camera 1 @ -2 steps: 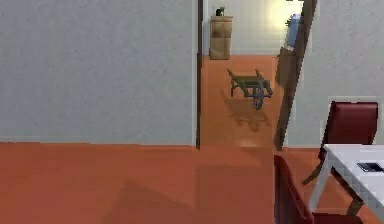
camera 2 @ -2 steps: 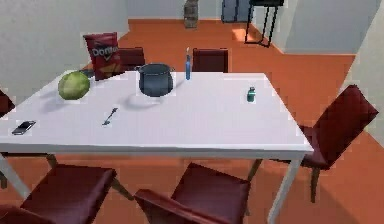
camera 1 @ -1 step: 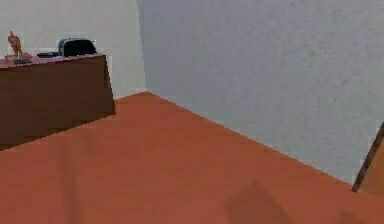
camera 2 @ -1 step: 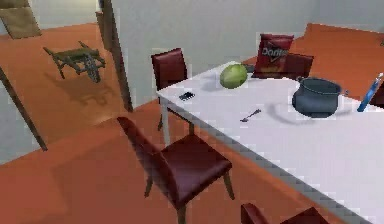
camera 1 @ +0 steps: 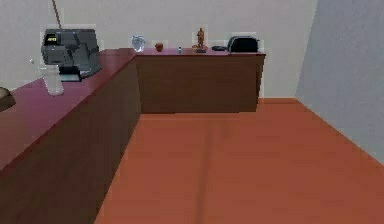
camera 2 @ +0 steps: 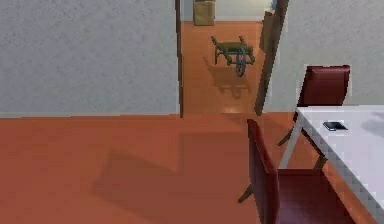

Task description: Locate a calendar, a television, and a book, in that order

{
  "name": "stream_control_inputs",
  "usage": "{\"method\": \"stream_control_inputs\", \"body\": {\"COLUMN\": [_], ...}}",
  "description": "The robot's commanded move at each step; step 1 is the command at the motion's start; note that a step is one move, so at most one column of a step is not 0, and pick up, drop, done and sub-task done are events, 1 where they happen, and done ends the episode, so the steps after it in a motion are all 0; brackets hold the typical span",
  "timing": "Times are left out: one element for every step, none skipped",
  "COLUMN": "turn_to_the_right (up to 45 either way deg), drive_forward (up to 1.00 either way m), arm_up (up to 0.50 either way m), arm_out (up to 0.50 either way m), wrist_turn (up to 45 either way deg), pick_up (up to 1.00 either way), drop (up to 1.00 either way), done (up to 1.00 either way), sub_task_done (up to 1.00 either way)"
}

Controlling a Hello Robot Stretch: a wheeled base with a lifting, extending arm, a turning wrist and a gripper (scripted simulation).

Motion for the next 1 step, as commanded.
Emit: {"method": "stream_control_inputs", "body": {"turn_to_the_right": [0.0], "drive_forward": [0.10], "arm_up": [0.00], "arm_out": [0.00], "wrist_turn": [0.0], "pick_up": [0.00], "drop": [0.00], "done": [0.00], "sub_task_done": [0.00]}}
